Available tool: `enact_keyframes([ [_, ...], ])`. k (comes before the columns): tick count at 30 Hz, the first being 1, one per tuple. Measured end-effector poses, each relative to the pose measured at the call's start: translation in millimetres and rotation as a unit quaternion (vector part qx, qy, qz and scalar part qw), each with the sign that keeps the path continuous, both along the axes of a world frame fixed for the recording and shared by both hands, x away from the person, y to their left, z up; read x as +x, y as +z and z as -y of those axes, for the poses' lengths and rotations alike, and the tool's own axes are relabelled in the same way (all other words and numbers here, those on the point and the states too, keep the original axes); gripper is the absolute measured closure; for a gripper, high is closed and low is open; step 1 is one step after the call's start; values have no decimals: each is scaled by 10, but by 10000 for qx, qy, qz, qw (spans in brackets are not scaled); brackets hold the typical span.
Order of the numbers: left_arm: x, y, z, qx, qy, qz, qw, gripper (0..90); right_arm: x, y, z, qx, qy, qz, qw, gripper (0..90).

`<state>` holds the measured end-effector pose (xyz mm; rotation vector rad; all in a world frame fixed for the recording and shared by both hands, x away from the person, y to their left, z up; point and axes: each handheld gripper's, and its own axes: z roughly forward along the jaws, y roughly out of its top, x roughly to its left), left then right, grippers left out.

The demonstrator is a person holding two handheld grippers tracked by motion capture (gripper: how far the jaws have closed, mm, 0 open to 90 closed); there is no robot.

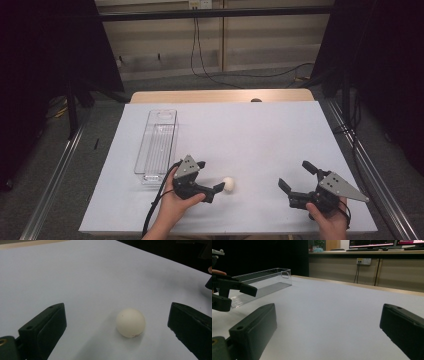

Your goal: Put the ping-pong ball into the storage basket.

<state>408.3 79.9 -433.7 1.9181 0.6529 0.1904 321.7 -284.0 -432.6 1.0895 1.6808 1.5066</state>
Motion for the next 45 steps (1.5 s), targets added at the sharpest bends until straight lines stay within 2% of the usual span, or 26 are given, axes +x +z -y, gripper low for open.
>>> enact_keyframes([
  [1,-1,2,3,103,-2,1,9999,21,0,0,0,-6,-12,3,10000,6],
  [9,10,-36,69,148,-24,-63,9999,21,0,-1,-2,1,-7,-8,10000,8],
  [17,23,-83,136,353,-127,-158,9992,28,0,-1,-2,-2,-5,-9,10000,9],
  [18,24,-94,150,325,-144,-175,9992,33,1,-1,-2,2,-2,-9,10000,9],
  [19,23,-95,156,418,-144,-197,9988,33,1,-1,-2,2,-2,-9,10000,9],
  [21,27,-113,174,402,-134,-207,9989,40,1,-1,-6,29,-23,-14,10000,9],
  [25,37,-117,188,518,-130,-216,9983,44,1,-1,-3,32,-19,-11,10000,9],
  [28,41,-128,208,478,-148,-249,9984,54,3,-4,0,27,6,-19,10000,9],
  [34,39,-148,243,564,-213,-283,9978,101,1,-1,-1,23,7,-19,10000,11],
  [35,40,-148,246,635,-245,-273,9973,101,1,-1,-1,23,7,-19,10000,11],
  [43,55,-168,289,669,-341,-311,9967,176,2,-1,1,15,25,-12,10000,12],
  [44,53,-172,296,654,-347,-336,9967,210,2,-1,3,6,31,-18,10000,12],
  [45,54,-170,304,718,-377,-313,9962,210,2,-1,3,6,31,-18,10000,12],
])
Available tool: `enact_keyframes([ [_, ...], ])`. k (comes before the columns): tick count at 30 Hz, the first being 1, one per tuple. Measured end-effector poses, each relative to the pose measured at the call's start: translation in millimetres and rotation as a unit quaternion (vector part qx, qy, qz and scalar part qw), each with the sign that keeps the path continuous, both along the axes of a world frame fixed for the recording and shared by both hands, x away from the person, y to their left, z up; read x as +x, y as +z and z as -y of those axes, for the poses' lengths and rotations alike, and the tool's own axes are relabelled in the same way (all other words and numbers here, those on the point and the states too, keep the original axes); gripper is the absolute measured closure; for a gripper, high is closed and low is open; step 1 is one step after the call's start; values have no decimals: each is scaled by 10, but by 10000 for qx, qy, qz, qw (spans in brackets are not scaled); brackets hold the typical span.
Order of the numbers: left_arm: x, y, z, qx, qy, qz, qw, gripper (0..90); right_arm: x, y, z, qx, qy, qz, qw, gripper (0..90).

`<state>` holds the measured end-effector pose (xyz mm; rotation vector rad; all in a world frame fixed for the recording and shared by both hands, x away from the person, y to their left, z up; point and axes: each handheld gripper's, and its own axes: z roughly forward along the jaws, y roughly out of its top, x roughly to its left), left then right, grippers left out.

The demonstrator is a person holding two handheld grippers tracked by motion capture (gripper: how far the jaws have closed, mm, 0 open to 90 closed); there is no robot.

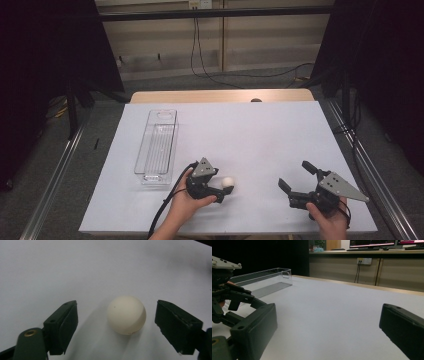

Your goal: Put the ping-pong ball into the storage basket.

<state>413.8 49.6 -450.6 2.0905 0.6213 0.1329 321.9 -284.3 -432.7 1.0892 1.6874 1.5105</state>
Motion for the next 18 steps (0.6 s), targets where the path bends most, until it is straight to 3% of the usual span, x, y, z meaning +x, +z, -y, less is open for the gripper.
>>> enact_keyframes([
  [13,21,-16,70,82,-144,-75,9998,344,-4,3,7,-3,4,1,10000,13],
  [18,19,-24,78,218,-180,-109,9995,372,-3,3,11,-7,7,9,10000,14],
])
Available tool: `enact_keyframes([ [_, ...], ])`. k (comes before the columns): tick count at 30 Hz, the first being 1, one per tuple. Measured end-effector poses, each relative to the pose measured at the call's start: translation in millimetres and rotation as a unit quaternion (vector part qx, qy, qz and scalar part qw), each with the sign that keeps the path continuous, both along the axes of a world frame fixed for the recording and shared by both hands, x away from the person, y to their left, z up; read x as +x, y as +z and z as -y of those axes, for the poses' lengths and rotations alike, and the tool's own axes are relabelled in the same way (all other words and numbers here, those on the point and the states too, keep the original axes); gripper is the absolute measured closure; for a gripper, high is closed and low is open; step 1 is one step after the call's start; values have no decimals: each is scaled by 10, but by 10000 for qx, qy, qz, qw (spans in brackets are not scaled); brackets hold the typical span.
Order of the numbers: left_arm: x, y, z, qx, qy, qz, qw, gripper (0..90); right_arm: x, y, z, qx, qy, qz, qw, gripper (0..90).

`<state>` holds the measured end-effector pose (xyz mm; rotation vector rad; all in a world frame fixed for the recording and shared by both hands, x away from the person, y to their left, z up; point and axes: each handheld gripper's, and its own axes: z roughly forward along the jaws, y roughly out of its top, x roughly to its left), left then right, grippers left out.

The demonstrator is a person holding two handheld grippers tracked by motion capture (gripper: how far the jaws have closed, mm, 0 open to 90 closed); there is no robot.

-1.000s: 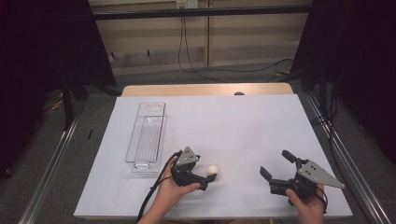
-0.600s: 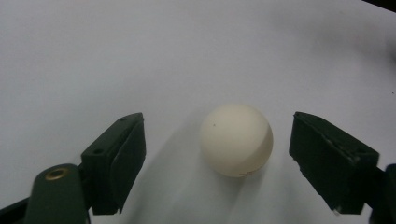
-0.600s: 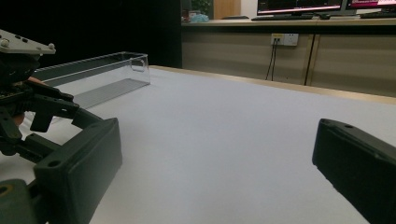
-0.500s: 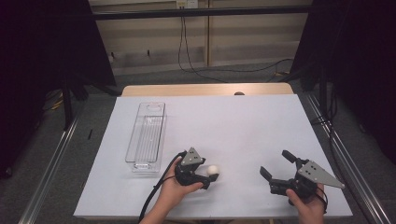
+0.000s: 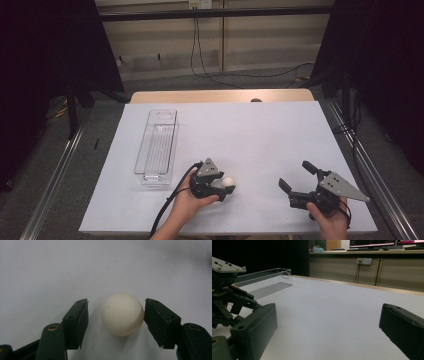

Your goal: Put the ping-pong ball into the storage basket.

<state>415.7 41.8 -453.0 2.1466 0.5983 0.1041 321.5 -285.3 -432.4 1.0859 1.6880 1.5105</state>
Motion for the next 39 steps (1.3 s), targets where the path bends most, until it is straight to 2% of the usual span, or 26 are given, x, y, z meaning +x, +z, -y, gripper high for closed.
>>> enact_keyframes([
  [2,-2,-8,8,-29,21,-41,10000,388,0,0,1,-6,3,-3,10000,14],
  [14,0,-15,21,107,-15,-76,9999,470,-1,5,1,23,-19,5,10000,14],
  [15,0,-29,28,17,12,-73,10000,470,-1,3,2,8,-12,15,10000,14],
  [17,-1,-34,36,-27,12,-104,9999,470,-1,3,3,8,-7,12,10000,14],
  [29,13,-24,21,103,-15,-136,9999,487,1,4,0,27,-8,20,10000,14],
  [39,19,-29,25,69,-6,-153,9999,500,1,4,-1,36,-11,20,10000,14],
])
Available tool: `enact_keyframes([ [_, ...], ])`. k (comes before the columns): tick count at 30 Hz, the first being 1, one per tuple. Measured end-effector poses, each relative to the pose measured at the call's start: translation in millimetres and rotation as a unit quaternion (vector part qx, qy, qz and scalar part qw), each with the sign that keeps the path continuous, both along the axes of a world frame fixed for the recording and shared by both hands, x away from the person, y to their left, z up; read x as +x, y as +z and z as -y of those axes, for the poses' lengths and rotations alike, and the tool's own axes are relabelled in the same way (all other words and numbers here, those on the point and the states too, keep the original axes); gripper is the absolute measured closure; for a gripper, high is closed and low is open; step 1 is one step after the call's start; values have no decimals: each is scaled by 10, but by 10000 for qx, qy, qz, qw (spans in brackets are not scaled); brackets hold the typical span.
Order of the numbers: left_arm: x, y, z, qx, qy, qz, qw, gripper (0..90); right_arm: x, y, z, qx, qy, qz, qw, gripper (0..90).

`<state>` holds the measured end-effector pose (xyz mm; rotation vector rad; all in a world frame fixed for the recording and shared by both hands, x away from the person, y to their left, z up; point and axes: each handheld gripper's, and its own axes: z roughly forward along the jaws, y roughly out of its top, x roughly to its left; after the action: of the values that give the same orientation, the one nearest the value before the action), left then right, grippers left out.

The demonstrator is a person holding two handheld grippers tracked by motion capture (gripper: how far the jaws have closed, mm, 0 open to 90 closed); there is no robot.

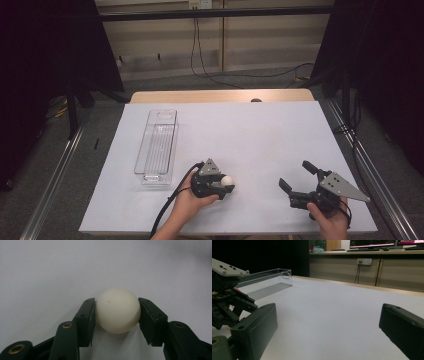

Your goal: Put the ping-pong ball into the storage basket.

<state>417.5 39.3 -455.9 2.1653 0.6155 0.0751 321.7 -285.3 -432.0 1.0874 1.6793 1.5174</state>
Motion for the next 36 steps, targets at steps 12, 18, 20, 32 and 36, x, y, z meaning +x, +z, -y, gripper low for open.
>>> enact_keyframes([
  [12,-3,1,5,12,65,-35,10000,507,-2,0,2,-11,-1,2,10000,14],
  [18,3,-8,7,-66,39,-47,10000,509,-3,3,3,7,-16,1,10000,14],
  [20,3,-8,6,-58,42,-39,10000,509,-4,2,6,-21,7,-3,10000,14],
  [32,2,8,0,-65,126,-98,9999,510,-3,1,6,-14,2,4,10000,14],
  [36,1,13,-4,-149,161,-116,9997,511,-3,2,3,7,-11,4,10000,14],
])
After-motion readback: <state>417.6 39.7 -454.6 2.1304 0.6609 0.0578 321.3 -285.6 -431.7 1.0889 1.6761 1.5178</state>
